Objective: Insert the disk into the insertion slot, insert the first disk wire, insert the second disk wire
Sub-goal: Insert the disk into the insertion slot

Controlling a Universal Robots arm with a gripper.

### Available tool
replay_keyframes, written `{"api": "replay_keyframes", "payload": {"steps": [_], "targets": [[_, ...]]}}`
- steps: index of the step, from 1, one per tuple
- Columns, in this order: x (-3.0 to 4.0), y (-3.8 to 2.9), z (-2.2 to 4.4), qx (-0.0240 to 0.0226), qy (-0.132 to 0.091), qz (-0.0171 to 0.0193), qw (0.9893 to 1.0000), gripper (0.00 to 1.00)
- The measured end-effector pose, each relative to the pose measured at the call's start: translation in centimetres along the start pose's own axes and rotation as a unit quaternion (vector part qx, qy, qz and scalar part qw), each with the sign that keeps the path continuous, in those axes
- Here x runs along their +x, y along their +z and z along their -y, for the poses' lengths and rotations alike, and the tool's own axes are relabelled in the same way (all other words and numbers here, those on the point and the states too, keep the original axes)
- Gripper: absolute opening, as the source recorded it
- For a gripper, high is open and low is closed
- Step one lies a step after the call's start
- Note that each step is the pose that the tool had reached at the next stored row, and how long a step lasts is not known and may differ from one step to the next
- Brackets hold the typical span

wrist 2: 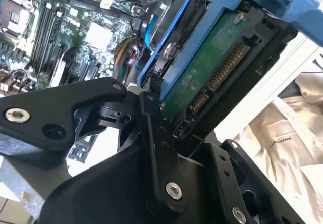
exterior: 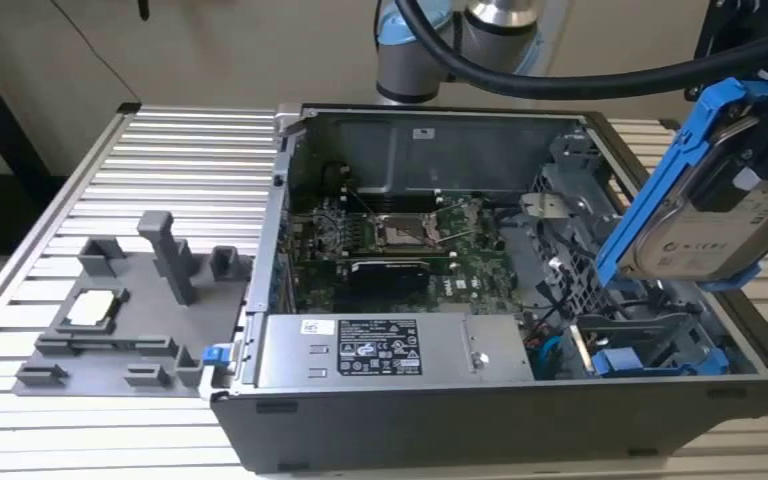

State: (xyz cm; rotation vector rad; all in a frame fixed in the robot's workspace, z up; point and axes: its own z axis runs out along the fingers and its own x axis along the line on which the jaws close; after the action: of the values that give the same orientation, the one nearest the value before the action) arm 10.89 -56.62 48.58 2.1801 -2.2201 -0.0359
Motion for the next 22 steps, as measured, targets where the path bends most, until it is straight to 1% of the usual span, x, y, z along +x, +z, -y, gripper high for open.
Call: {"api": "replay_keyframes", "payload": {"steps": [6, 22], "targets": [[0.00, 0.31, 0.07, 0.0001, 0.000, -0.0028, 1.0000, 0.33], [-0.02, 1.08, 0.46, 0.0002, 0.000, -0.0080, 1.0000, 0.33]]}}
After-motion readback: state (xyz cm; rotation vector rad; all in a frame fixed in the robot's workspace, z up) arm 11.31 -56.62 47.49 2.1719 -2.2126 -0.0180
